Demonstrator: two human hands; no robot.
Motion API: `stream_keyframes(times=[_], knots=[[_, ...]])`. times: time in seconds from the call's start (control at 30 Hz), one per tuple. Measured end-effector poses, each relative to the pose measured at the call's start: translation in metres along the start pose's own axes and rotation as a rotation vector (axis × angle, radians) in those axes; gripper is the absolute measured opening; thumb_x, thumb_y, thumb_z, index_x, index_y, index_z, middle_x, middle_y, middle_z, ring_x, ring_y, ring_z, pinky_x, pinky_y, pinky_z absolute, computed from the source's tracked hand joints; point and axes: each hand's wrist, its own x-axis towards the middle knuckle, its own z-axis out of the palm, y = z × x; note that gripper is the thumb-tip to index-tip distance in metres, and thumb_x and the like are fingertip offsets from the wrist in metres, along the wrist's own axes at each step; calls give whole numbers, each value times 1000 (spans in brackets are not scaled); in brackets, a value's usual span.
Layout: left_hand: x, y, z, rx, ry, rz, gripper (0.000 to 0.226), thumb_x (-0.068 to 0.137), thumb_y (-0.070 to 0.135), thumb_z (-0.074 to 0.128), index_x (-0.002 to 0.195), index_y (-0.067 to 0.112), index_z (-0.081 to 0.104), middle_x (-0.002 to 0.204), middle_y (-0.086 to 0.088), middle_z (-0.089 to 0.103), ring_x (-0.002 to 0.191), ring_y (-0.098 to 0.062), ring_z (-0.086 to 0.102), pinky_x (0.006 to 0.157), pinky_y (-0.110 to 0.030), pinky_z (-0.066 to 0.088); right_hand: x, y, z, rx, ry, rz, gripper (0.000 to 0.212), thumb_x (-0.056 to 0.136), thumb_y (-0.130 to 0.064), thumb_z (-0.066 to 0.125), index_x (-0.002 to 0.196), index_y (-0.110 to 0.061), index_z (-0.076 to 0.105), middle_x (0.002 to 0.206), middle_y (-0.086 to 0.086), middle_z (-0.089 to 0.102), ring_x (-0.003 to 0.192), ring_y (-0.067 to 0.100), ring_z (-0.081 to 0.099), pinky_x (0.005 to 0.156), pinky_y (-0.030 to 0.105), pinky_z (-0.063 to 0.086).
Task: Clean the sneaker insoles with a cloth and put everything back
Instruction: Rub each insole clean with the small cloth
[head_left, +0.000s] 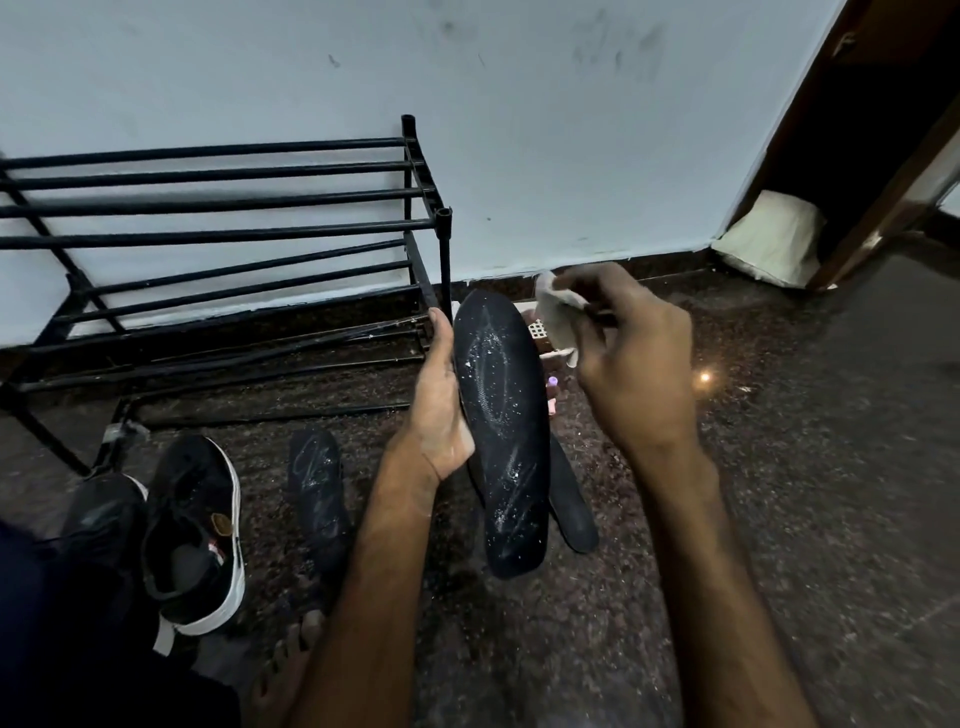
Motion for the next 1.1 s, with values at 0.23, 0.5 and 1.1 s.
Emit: stream_keyframes(times=[0.23,0.5,1.1], knots=[[2,8,-2,-24,-45,22,89,93,74,24,137,1,53,128,-25,60,116,-35,61,101,-48,50,-18,-18,7,-147,-632,-123,37,86,6,60,109,-22,69,106,-5,71,92,3,63,89,19,50],[2,14,-11,3,-91,-15,91,91,75,21,140,6,53,138,-25,55,129,-35,53,109,-48,42,-2,-17,-14,-140,-247,-84,30,84,-1,68,104,-24,73,101,-3,73,92,8,66,87,23,53],[7,56,-42,-139,-256,71,98,89,80,14,150,6,31,118,-13,56,104,-28,59,95,-50,50,-49,-21,23,-116,-645,-148,29,85,-2,66,103,-22,76,104,-5,75,92,8,70,92,30,54]])
